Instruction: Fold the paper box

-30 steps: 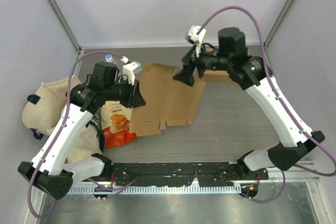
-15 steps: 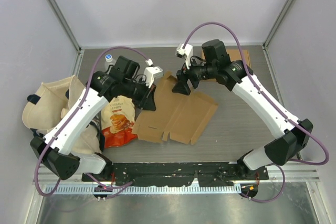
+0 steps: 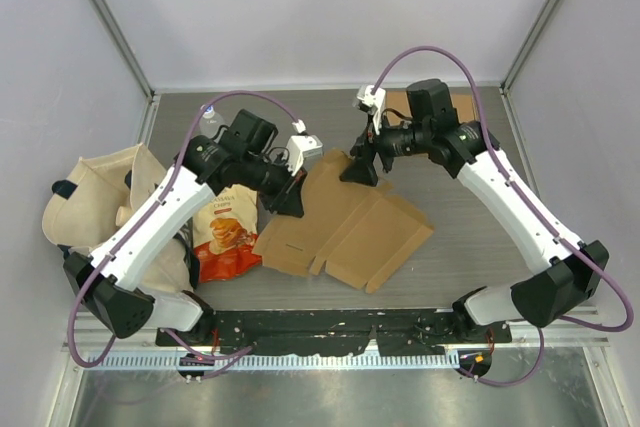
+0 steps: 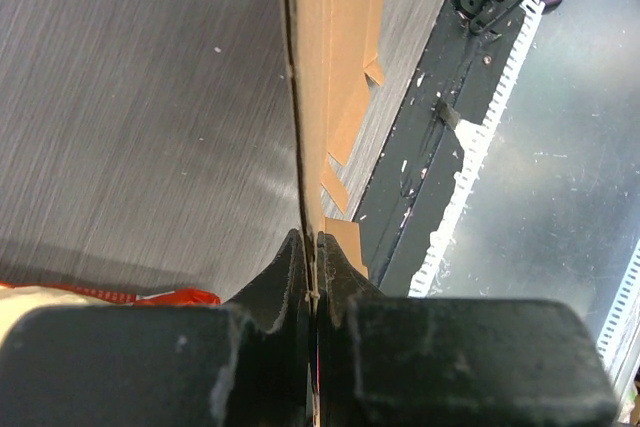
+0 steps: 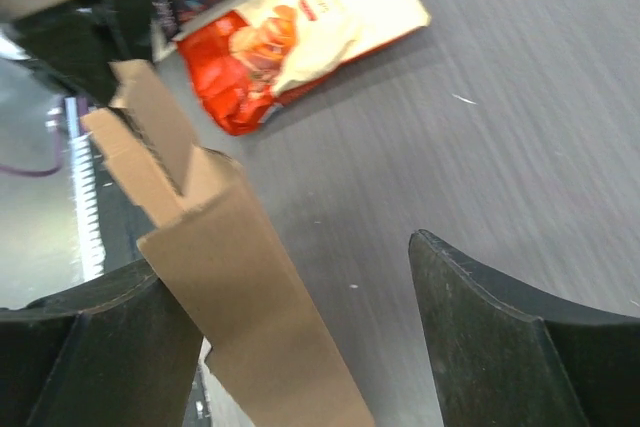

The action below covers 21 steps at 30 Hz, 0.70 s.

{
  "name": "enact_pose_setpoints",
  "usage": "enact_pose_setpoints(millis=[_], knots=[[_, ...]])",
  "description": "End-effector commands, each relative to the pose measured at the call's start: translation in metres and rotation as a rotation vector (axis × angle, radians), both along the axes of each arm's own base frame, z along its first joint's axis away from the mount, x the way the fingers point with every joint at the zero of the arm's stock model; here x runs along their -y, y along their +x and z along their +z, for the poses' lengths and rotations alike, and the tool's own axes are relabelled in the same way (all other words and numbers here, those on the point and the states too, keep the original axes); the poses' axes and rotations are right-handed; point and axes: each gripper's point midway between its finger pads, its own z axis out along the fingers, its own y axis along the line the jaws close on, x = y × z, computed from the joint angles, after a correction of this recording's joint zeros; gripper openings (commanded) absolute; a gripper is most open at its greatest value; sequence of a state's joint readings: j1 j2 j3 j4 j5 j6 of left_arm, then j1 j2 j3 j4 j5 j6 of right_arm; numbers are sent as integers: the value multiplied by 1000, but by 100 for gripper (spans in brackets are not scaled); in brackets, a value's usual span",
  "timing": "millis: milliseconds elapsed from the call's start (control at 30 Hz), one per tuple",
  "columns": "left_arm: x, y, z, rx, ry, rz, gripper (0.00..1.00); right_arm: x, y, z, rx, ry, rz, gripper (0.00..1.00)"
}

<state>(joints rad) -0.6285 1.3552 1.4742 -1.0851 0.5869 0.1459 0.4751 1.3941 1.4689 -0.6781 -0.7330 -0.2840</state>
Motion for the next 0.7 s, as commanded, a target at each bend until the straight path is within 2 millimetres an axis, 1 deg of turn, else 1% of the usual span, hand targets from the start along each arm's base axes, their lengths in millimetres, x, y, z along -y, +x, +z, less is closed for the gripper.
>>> enact_pose_setpoints(millis=[0, 33, 133, 200, 233, 267, 300, 333, 367, 400, 433, 467, 500, 533, 567, 600, 633, 667], knots=[[10, -6, 17, 38, -67, -83, 0, -16, -30, 14, -18, 107, 189, 79], [10, -6, 17, 41, -70, -89, 0, -17, -31, 14, -27, 113, 199, 78], [10, -6, 19, 50, -75, -89, 0, -18, -33, 13, -44, 125, 216, 66], [9, -5, 22, 68, -77, -87, 0, -16, -31, 13, -50, 133, 210, 48], [10, -3, 23, 77, -81, -79, 0, -16, -31, 14, -59, 144, 204, 37], [10, -2, 25, 86, -86, -65, 0, -14, -31, 15, -62, 152, 193, 8], [7, 5, 25, 104, -74, -25, 2, -11, -22, 19, -30, 170, 161, 1], [10, 15, 30, 145, -99, 18, 15, -9, -19, 22, -65, 189, 118, 1], [7, 18, 23, 117, -93, 95, 23, -6, -18, 19, -70, 200, 78, 1], [-8, 31, 31, 196, -87, 215, 28, -4, -9, 27, -26, 225, 32, 1], [-8, 44, 44, 241, -147, 310, 43, 4, 9, 24, -1, 207, -95, 1], [-18, 49, 32, 189, -154, 443, 52, 11, 17, 14, -46, 208, -193, 1], [-39, 51, 50, 241, -208, 559, 64, 19, 24, 22, -18, 235, -268, 1], [-61, 68, 54, 300, -203, 721, 80, 32, 34, 21, -20, 242, -348, 1], [-78, 72, 48, 265, -215, 844, 85, 37, 37, 14, -75, 275, -395, 1], [-91, 68, 56, 279, -245, 908, 87, 44, 38, 17, -82, 305, -439, 1], [-109, 73, 57, 303, -239, 1018, 91, 55, 43, 15, -102, 334, -492, 1], [-119, 73, 54, 305, -237, 1076, 92, 59, 44, 5, -156, 371, -542, 1]])
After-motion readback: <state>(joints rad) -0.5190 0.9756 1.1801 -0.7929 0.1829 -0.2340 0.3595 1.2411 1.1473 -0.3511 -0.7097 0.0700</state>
